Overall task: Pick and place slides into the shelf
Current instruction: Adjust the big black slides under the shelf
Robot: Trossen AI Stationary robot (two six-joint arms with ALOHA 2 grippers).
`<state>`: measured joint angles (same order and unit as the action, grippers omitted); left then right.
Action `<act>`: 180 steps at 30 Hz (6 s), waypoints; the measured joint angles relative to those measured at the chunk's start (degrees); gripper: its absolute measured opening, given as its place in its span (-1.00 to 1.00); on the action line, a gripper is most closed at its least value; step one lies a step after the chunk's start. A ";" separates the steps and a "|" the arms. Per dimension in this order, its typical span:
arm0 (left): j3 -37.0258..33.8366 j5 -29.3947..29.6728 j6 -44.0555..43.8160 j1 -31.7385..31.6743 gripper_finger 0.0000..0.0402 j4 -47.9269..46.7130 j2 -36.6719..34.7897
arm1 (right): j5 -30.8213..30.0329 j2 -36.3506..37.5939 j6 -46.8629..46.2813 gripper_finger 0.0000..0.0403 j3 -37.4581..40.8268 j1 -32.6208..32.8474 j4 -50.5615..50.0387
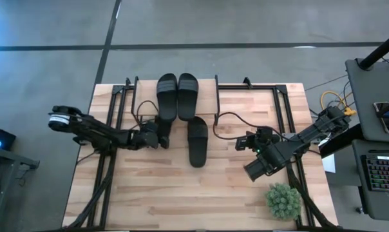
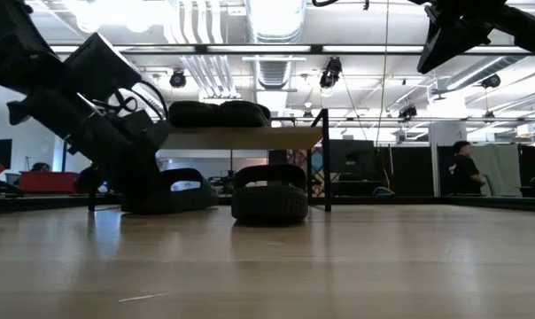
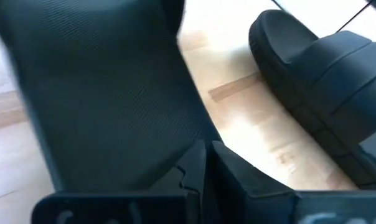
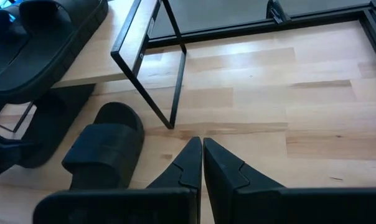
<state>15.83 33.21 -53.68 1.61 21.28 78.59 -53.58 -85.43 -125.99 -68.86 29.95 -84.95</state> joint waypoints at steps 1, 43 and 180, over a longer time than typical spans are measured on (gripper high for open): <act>0.30 -0.02 0.03 0.00 -0.95 1.02 0.81 | 0.00 0.00 -0.01 -0.96 0.00 0.00 0.00; 3.75 -2.92 12.00 4.92 -0.95 -11.37 -6.03 | 1.73 0.15 3.88 -0.96 0.04 -1.29 0.02; 5.26 -6.34 18.09 3.88 -0.95 -12.32 -2.97 | 7.68 0.17 12.67 -0.96 1.25 -3.37 3.30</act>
<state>21.09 26.87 -35.59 5.49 8.96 75.62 -45.91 -85.25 -113.32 -67.61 26.59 -81.65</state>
